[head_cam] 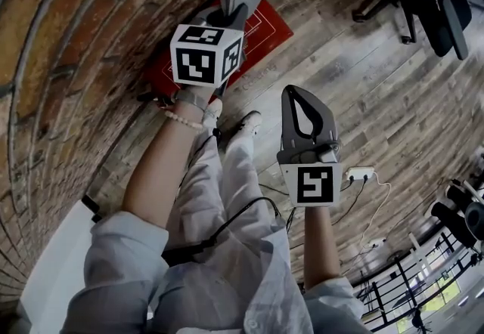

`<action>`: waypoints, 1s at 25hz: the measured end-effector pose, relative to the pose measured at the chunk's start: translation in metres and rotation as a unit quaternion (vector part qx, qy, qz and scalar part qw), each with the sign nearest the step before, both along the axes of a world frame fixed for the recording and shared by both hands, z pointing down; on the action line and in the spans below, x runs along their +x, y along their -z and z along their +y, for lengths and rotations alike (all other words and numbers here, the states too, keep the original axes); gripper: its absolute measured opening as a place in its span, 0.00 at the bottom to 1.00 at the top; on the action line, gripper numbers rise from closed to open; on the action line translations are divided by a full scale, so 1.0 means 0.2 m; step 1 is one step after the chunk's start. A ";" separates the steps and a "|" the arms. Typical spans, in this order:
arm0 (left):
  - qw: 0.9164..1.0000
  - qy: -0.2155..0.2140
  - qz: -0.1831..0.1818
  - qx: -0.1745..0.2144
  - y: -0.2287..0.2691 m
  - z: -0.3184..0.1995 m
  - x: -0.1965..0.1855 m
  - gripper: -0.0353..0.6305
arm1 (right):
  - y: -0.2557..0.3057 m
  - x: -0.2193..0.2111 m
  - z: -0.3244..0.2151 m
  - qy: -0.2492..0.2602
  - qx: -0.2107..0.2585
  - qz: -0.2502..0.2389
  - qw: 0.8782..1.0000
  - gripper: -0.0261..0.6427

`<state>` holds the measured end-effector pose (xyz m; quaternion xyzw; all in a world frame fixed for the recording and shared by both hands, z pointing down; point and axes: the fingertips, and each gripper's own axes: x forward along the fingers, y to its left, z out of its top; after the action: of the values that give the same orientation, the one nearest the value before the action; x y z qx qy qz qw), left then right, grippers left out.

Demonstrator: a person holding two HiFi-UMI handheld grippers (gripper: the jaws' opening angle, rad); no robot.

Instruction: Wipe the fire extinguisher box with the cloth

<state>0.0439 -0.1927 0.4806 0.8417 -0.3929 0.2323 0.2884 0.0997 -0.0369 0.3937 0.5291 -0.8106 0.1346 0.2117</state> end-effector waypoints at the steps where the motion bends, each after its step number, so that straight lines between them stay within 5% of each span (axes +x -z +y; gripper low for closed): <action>1: 1.000 0.002 -0.002 -0.003 -0.02 -0.01 0.01 0.07 | 0.00 0.00 0.00 0.000 -0.001 -0.002 1.000 0.05; 13: 0.997 0.041 0.015 -0.064 -0.22 -0.10 0.06 0.07 | -0.04 0.03 -0.02 0.000 -0.009 -0.003 1.000 0.05; 25: 0.991 0.060 -0.006 -0.121 -0.39 -0.12 0.05 0.07 | -0.06 0.03 -0.01 -0.001 -0.017 -0.008 1.000 0.05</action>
<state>0.0537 -0.2174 0.5576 0.7745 -0.4130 0.2651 0.3991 0.1066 -0.0395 0.4059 0.5250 -0.8095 0.1526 0.2142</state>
